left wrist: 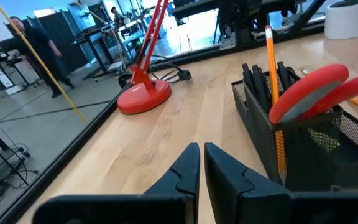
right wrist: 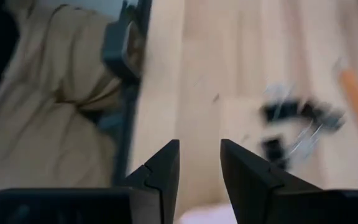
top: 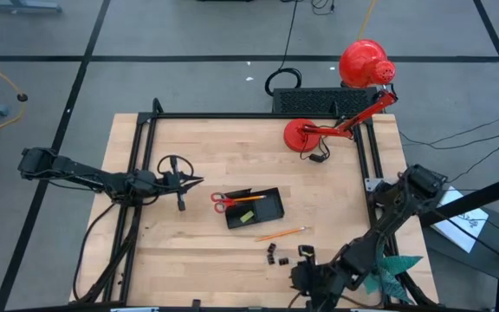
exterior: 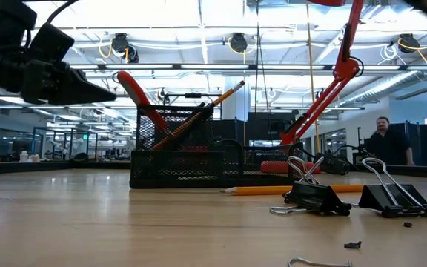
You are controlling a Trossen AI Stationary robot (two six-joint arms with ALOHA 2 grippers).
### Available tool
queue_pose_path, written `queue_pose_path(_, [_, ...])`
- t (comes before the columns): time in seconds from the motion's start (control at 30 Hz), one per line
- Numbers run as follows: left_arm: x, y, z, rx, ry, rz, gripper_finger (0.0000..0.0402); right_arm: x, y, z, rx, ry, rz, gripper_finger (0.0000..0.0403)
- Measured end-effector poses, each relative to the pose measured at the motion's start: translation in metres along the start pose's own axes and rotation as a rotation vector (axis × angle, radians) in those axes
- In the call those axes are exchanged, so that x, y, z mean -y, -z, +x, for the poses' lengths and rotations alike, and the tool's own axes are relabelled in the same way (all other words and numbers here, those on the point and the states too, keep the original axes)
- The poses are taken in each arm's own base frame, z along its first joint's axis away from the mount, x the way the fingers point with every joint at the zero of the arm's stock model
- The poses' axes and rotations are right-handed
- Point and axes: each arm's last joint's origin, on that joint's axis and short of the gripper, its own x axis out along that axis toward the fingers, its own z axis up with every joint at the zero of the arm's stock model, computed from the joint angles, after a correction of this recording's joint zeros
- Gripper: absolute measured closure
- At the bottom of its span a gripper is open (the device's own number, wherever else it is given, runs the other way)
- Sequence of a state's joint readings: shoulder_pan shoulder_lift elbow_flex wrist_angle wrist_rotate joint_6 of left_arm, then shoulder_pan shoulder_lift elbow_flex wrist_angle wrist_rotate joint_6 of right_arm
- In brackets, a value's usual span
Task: Pick and place office supplies into organizer
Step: Put the top sticky note into the right compartment of the desk organizer
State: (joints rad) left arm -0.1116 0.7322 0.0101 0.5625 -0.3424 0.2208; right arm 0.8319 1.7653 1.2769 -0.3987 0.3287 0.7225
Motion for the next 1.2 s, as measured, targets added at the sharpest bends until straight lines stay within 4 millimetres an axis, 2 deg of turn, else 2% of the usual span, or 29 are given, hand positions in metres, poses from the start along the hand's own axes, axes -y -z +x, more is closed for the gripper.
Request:
queue_pose_path(0.17, [0.000, 0.001, 0.000, -0.007, 0.002, -0.012, 0.0371, -0.008, 0.016, -0.009, -0.094, -0.001, 0.014, 0.0291])
queue_pose_path(0.37, [0.000, 0.001, 0.000, -0.007, 0.001, -0.019, 0.0371, 0.008, 0.032, -0.011, -0.229, 0.175, 0.151, 0.0291])
queue_pose_path(0.53, [0.000, 0.001, 0.000, -0.012, 0.003, -0.016, 0.0371, 0.014, 0.037, -0.015, -0.245, 0.222, 0.264, 0.0291])
queue_pose_path(0.73, [0.000, 0.001, 0.000, -0.013, 0.003, -0.016, 0.0371, 0.025, 0.040, -0.037, -0.198, 0.213, 0.433, 0.0291])
queue_pose_path(0.83, [0.000, 0.001, 0.000, -0.013, 0.003, -0.016, 0.0371, 0.033, 0.046, -0.042, -0.165, 0.202, 0.554, 0.0288])
queue_pose_path(0.93, [0.000, 0.001, 0.000, -0.013, 0.003, -0.016, 0.0371, 0.038, 0.054, -0.036, -0.132, 0.133, 0.641, 0.0280])
queue_pose_path(1.03, [0.000, 0.001, 0.000, -0.013, 0.003, -0.016, 0.0371, 0.046, 0.066, -0.024, -0.200, 0.099, 0.713, 0.0274])
queue_pose_path(1.2, [0.000, 0.001, 0.000, -0.013, 0.003, -0.015, 0.0371, 0.054, 0.078, -0.015, -0.235, 0.099, 0.750, 0.0268])
